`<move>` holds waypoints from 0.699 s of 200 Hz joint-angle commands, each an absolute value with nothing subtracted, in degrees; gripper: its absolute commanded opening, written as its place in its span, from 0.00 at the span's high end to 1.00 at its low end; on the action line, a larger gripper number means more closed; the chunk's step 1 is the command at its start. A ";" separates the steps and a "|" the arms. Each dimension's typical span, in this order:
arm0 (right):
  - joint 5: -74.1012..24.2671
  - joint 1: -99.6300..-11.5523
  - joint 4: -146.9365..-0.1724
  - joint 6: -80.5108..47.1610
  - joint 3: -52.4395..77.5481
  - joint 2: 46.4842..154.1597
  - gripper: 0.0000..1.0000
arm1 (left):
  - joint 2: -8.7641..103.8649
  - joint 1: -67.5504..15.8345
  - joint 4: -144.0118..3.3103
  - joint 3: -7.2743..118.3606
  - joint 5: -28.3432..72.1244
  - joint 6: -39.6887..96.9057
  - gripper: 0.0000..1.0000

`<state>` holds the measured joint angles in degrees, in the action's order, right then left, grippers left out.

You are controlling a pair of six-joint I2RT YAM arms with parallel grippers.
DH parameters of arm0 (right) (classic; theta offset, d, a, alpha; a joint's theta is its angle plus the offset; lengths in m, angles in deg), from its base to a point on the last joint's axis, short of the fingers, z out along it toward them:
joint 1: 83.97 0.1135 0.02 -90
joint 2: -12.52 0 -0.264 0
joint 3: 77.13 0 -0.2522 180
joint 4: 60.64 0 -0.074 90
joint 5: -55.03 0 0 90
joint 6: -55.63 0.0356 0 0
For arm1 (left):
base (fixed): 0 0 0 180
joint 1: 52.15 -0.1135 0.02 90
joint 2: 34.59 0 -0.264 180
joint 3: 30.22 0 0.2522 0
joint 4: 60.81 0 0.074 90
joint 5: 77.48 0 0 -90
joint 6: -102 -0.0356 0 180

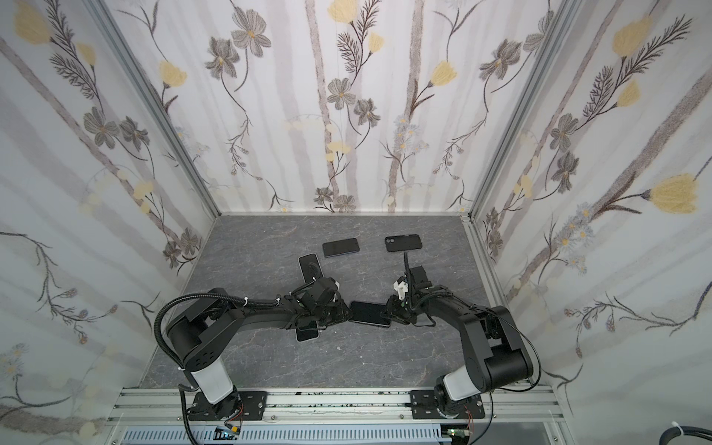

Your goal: Put the phone into the phone case

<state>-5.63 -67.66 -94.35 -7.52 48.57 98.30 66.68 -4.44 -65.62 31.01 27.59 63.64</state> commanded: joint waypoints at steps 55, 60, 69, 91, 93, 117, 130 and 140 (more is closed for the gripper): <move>-13.96 -67.91 -102.87 -10.99 44.03 95.24 0.57 | 64.33 -6.67 -68.30 31.05 25.72 63.15 0.70; -13.97 -67.93 -102.97 -11.08 43.94 95.01 0.57 | 64.29 -7.02 -68.57 31.44 25.74 62.74 0.70; -14.02 -68.24 -102.98 -11.19 43.94 94.79 0.58 | 64.50 -7.42 -69.12 32.34 25.97 61.73 0.69; -13.32 -69.25 -102.78 -11.74 44.15 95.16 0.63 | 66.35 -7.85 -71.04 36.05 27.21 59.31 0.68; -13.17 -69.39 -102.70 -11.77 44.14 95.27 0.64 | 66.56 -7.85 -71.12 36.35 27.33 59.16 0.68; -11.18 -70.51 -102.16 -12.23 44.69 96.07 0.72 | 68.33 -7.87 -70.71 37.82 28.46 58.85 0.68; -9.71 -70.92 -101.25 -12.08 45.29 96.19 0.72 | 69.27 -7.86 -70.36 37.95 29.05 58.78 0.68; -8.42 -70.97 -100.63 -11.98 45.51 96.60 0.73 | 69.87 -7.85 -70.01 37.94 29.37 58.95 0.68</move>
